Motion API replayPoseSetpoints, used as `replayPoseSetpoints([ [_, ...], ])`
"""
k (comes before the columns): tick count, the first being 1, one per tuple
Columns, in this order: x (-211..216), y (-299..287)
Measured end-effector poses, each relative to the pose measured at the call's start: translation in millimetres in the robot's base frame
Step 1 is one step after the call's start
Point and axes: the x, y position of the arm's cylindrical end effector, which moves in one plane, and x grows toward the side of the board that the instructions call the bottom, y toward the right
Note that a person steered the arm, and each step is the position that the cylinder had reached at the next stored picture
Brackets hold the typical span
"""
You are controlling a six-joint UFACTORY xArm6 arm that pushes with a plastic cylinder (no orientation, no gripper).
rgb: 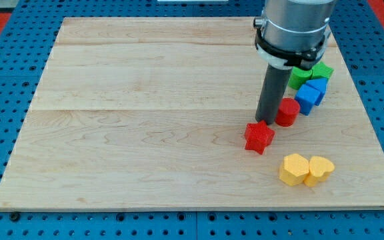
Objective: Push the red circle left to the green circle
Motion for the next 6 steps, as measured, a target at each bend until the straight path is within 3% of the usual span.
replayPoseSetpoints([
  [2, 50.3, 12.3],
  [3, 49.7, 21.3],
  [4, 16.6, 53.0],
  [6, 14.5, 53.7],
])
